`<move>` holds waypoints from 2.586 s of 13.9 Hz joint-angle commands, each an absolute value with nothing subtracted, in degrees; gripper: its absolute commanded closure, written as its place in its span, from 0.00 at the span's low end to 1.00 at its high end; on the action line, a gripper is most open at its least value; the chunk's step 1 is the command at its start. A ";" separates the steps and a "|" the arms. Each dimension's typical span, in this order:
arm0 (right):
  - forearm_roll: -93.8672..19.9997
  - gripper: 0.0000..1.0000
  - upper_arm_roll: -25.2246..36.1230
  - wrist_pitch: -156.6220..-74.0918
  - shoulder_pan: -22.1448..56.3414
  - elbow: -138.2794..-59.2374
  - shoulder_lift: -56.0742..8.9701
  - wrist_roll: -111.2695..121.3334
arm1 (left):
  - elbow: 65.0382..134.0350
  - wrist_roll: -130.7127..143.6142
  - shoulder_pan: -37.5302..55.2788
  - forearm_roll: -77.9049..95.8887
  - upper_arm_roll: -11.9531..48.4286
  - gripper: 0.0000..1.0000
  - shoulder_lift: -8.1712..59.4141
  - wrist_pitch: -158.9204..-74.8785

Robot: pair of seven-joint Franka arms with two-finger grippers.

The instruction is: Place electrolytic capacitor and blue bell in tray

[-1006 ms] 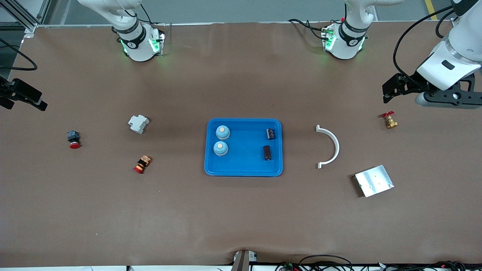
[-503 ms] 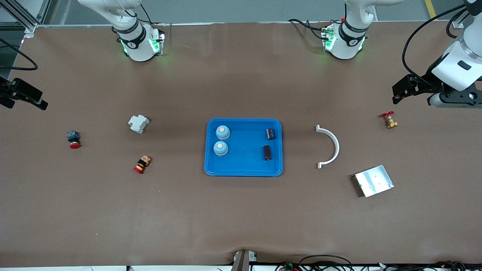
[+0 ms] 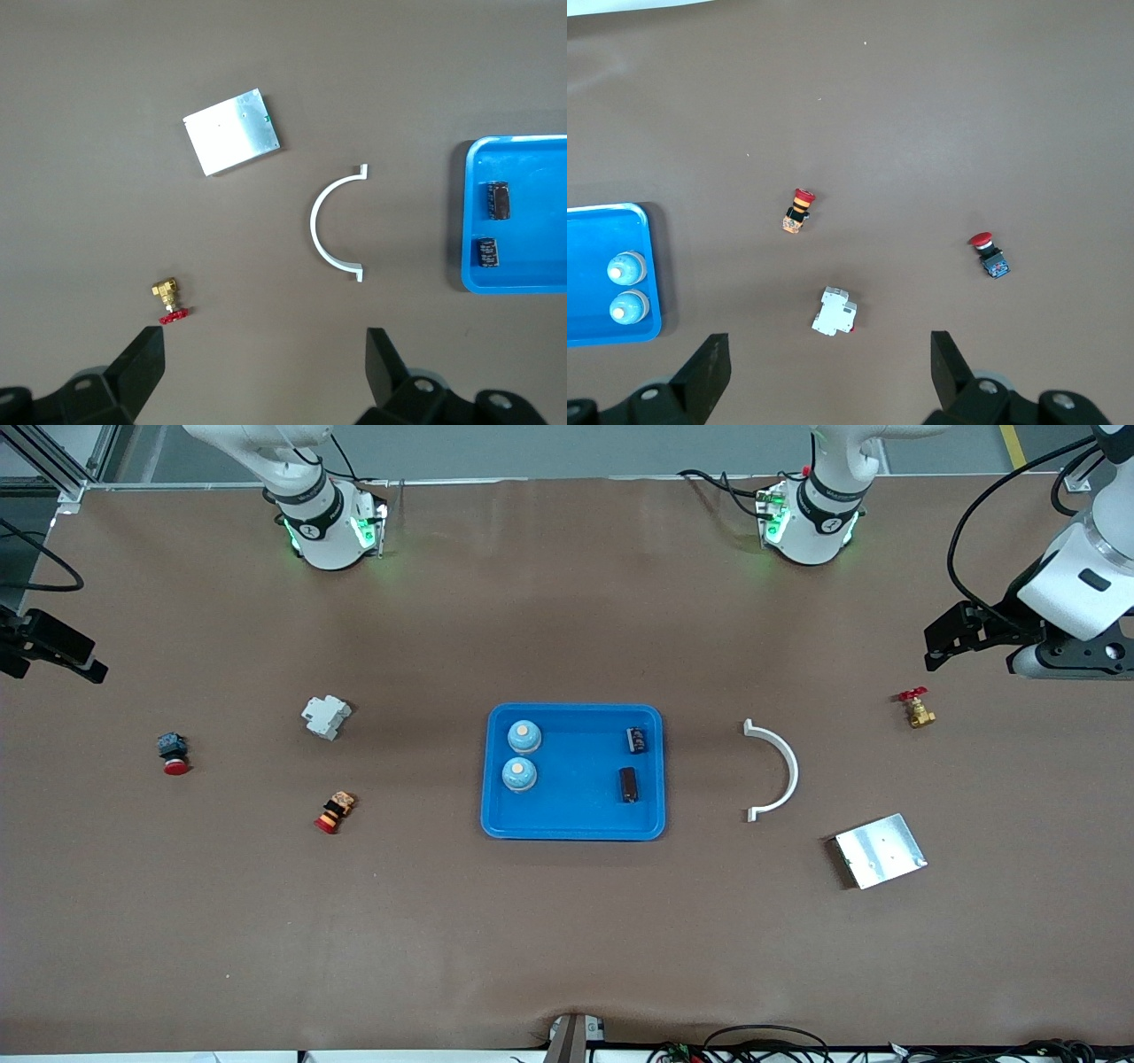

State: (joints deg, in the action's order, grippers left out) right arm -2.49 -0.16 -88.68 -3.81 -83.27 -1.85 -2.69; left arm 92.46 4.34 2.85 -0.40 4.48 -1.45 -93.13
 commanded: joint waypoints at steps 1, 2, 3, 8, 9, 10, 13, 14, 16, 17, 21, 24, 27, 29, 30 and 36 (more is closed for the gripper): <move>-1.85 0.00 -0.88 -87.89 -5.36 -82.44 -1.14 -2.90 | 93.87 3.96 2.90 0.00 4.31 0.00 -2.90 -94.04; -1.50 0.00 -0.88 -86.67 -5.45 -82.35 -1.14 -2.99 | 93.87 3.96 2.90 -0.09 4.31 0.00 -2.90 -94.04; -1.58 0.00 -0.88 -86.23 -5.71 -82.35 -1.14 -2.99 | 93.87 3.78 2.90 -0.52 4.48 0.00 -2.99 -94.13; -1.14 0.00 -0.88 -86.13 -6.33 -82.27 -1.14 -2.81 | 93.96 2.64 2.99 -1.85 4.83 0.00 -2.99 -94.31; -1.14 0.00 -0.97 -86.13 -6.24 -82.27 -1.14 -2.81 | 93.96 2.64 2.99 -1.76 4.83 0.00 -3.08 -94.31; -1.14 0.00 -0.97 -86.13 -6.15 -82.27 -1.14 -2.73 | 93.96 2.72 2.99 -1.50 4.83 0.00 -3.08 -94.31; -1.14 0.00 -1.05 -86.22 -6.15 -82.27 -1.14 -2.64 | 93.61 4.64 3.08 -0.71 4.75 0.00 -2.90 -94.05; -1.14 0.00 -1.05 -86.22 -6.15 -82.27 -1.14 -2.72 | 93.69 6.05 3.08 -0.62 4.75 0.00 -2.90 -94.13; -1.14 0.00 -1.05 -86.22 -6.06 -82.27 -1.14 -2.72 | 93.69 6.06 3.25 -0.88 4.75 0.00 -2.72 -94.22; -0.97 0.00 -1.14 -86.13 -5.98 -82.27 -1.14 -2.72 | 93.69 5.89 3.34 -1.23 4.75 0.00 -2.81 -94.22; -0.53 0.00 -1.05 -86.04 -6.06 -82.27 -1.14 -2.72 | 93.60 3.61 3.43 -1.85 5.27 0.00 -2.90 -94.31; -0.44 0.00 -0.97 -86.13 -6.33 -82.27 -1.14 -2.73 | 93.34 3.25 3.34 -2.20 5.71 0.00 -2.64 -94.22; -0.44 0.00 -0.97 -86.13 -6.24 -82.27 -1.14 -2.81 | 93.25 3.25 3.43 -2.29 5.71 0.00 -2.46 -94.22; -0.44 0.00 -0.97 -86.04 -6.24 -82.35 -1.14 -2.81 | 93.34 3.34 3.34 -2.29 5.71 0.00 -2.46 -94.22; -0.44 0.00 -0.97 -86.13 -6.24 -82.35 -1.14 -2.73 | 93.34 3.25 3.34 -2.29 5.71 0.00 -2.46 -94.22; -0.44 0.00 -0.97 -86.13 -6.33 -82.35 -1.14 -2.72 | 93.34 3.43 3.43 -2.63 5.71 0.00 -2.46 -94.13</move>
State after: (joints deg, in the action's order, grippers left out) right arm -1.10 -0.20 -86.86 -5.27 -82.67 -1.71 -2.71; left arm 92.46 4.09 3.18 -1.01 5.67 -1.45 -93.68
